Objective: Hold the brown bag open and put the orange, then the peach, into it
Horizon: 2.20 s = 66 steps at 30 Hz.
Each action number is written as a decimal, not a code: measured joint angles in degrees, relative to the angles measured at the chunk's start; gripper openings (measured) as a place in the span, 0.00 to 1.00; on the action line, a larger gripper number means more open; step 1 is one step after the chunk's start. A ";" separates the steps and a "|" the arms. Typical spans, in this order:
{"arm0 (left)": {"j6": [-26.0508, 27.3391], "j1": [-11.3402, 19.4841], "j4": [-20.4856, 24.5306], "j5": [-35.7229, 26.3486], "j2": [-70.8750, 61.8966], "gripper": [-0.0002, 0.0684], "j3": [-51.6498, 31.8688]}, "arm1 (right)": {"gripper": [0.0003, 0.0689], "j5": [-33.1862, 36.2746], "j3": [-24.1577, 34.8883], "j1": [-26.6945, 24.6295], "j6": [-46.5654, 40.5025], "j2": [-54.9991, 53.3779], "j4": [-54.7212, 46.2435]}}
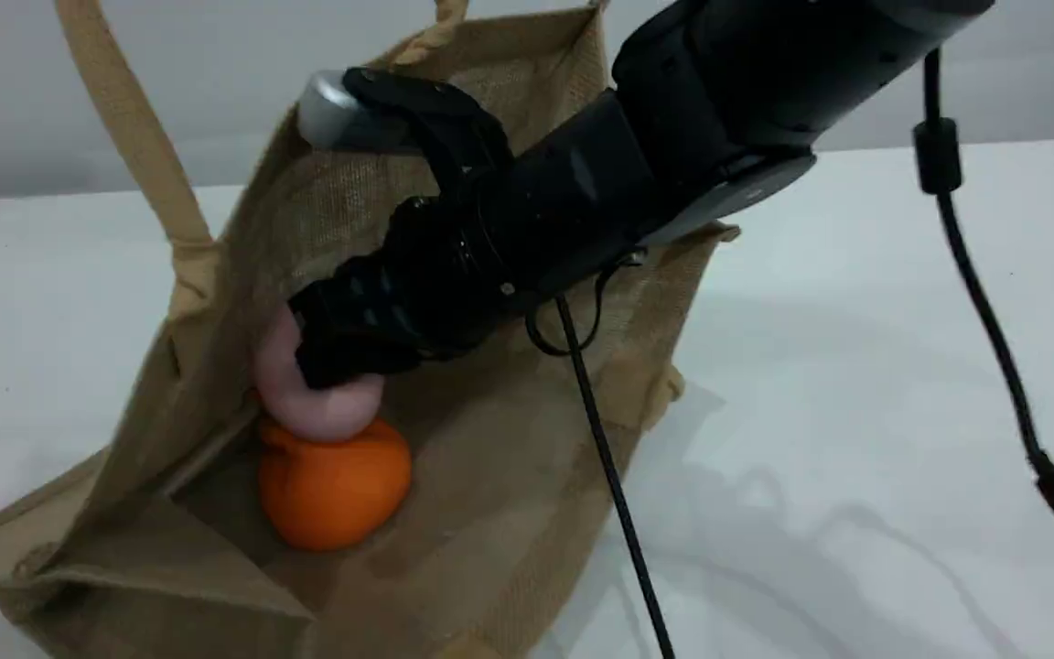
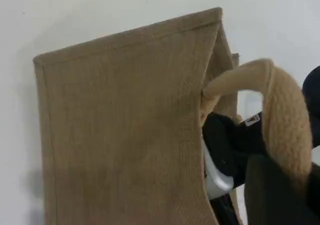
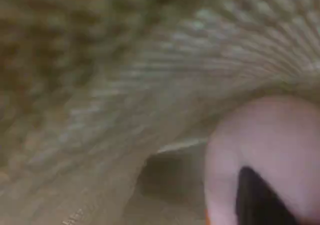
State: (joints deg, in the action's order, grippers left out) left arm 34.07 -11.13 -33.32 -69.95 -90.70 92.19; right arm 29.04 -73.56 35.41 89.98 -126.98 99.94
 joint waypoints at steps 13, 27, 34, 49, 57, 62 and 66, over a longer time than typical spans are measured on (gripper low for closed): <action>0.14 0.00 0.00 0.11 0.00 0.13 0.00 | 0.77 0.25 0.05 -1.27 -10.43 5.14 -10.11; 0.14 0.00 0.25 -0.07 0.00 0.13 -0.12 | 0.77 5.38 8.47 -7.42 -30.13 17.45 -37.73; 2.26 0.00 0.06 0.47 -0.32 0.13 -5.09 | 0.77 7.77 16.03 -11.74 -30.06 26.92 -37.73; 4.55 0.00 -4.59 14.06 -10.77 0.13 -19.13 | 0.77 19.30 17.16 -20.99 -48.36 52.86 -56.89; 7.65 0.00 -5.88 14.40 -16.99 0.35 -19.13 | 0.77 25.14 17.16 -21.14 -63.60 65.99 -73.32; 8.81 0.00 -10.34 14.33 -19.19 0.61 -19.13 | 0.77 29.37 17.16 -21.14 -70.91 73.82 -82.37; 12.05 0.00 -14.02 11.88 -18.77 0.65 -19.02 | 0.77 32.60 17.16 -21.14 -75.44 79.91 -88.53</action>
State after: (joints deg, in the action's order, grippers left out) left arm 46.12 -11.13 -47.34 -58.08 -109.47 73.17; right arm 61.64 -56.40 14.27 14.54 -47.07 11.41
